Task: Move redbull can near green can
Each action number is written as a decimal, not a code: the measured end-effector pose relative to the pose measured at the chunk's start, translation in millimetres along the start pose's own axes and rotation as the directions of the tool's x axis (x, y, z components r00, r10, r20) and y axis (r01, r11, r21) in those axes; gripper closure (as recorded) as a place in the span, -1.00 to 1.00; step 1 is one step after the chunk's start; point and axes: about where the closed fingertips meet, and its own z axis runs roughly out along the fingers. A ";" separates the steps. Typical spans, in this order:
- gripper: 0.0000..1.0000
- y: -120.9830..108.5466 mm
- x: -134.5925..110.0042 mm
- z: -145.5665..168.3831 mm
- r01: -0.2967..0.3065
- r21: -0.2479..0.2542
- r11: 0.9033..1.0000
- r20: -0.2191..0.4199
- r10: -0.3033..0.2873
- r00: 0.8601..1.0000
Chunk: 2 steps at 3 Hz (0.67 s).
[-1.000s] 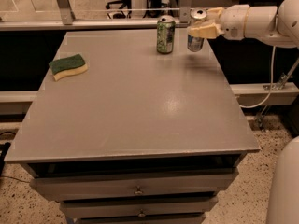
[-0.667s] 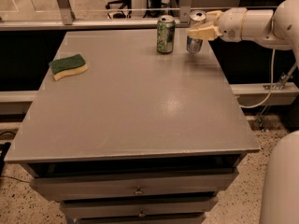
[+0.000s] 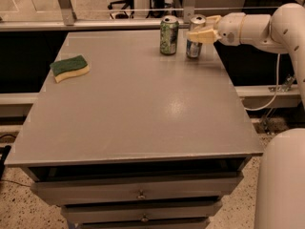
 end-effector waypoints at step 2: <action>-0.61 3.2 6.7 19.1 -0.040 -0.030 0.999 0.001 0.040 0.999</action>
Offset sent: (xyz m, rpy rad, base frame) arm 0.0129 0.0135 -0.0140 0.0281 0.0630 0.0205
